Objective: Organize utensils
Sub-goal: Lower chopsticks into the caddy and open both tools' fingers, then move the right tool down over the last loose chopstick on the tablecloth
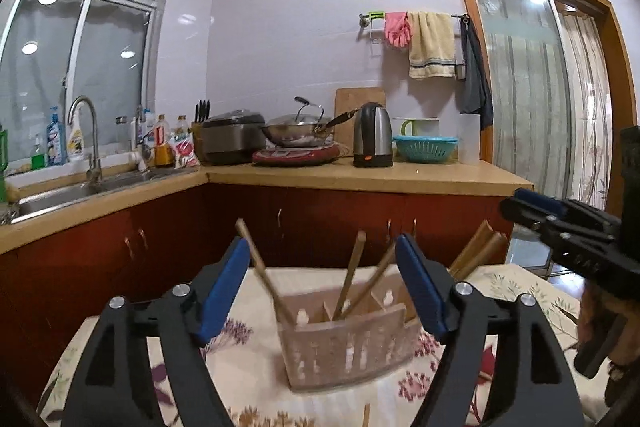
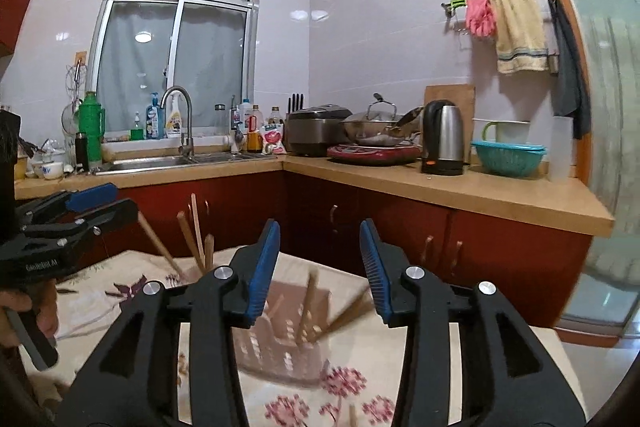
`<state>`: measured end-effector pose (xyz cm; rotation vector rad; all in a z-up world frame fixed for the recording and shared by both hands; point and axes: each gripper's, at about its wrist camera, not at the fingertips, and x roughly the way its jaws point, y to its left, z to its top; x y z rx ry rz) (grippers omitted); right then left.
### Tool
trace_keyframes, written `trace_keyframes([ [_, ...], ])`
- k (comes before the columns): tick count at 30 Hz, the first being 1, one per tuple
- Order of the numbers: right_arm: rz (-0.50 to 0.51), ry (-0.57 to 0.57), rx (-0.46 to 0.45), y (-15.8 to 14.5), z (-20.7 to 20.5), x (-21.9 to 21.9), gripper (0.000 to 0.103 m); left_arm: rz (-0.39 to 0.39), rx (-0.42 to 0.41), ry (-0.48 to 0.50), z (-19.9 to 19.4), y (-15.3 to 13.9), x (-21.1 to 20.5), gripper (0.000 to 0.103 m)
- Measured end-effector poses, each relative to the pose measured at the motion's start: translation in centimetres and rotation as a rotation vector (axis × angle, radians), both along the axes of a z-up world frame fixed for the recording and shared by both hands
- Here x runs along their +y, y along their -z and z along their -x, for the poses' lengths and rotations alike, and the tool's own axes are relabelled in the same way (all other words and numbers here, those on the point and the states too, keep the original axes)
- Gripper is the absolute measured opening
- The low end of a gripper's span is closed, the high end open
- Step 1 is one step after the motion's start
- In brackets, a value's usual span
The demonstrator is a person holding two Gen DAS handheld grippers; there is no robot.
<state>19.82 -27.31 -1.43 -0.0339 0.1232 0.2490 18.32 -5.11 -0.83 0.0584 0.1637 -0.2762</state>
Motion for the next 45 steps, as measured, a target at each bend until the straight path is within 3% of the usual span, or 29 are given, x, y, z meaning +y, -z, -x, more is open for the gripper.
trace_keyframes([
  [6, -0.008, 0.030, 0.049, 3.3, 4.8, -1.7, 0.041, 0.015, 0.068, -0.030, 3.5, 2.8, 1.2, 0.078],
  [17, 0.001, 0.096, 0.206, 12.4, 11.0, -3.6, 0.041, -0.008, 0.225, -0.079, 7.5, 9.2, 2.1, 0.078],
  [24, -0.014, 0.125, 0.313, 17.0, 11.9, -4.7, 0.041, -0.011, 0.328, -0.092, 8.8, 12.8, 1.8, 0.078],
  [32, -0.012, 0.152, 0.384, 19.7, 11.5, -5.3, 0.039, -0.007, 0.413, -0.102, 9.4, 15.4, 1.9, 0.078],
  [38, 0.006, 0.173, 0.434, 21.0, 11.1, -5.1, 0.023, -0.011, 0.451, -0.101, 9.3, 16.5, 2.0, 0.078],
  [40, 0.023, 0.174, 0.436, 21.0, 11.2, -4.8, 0.010, -0.015, 0.460, -0.098, 9.3, 16.7, 1.8, 0.078],
  [45, 0.040, 0.143, 0.431, 21.0, 11.8, -3.5, 0.007, -0.023, 0.481, -0.087, 9.3, 17.2, 1.5, 0.077],
])
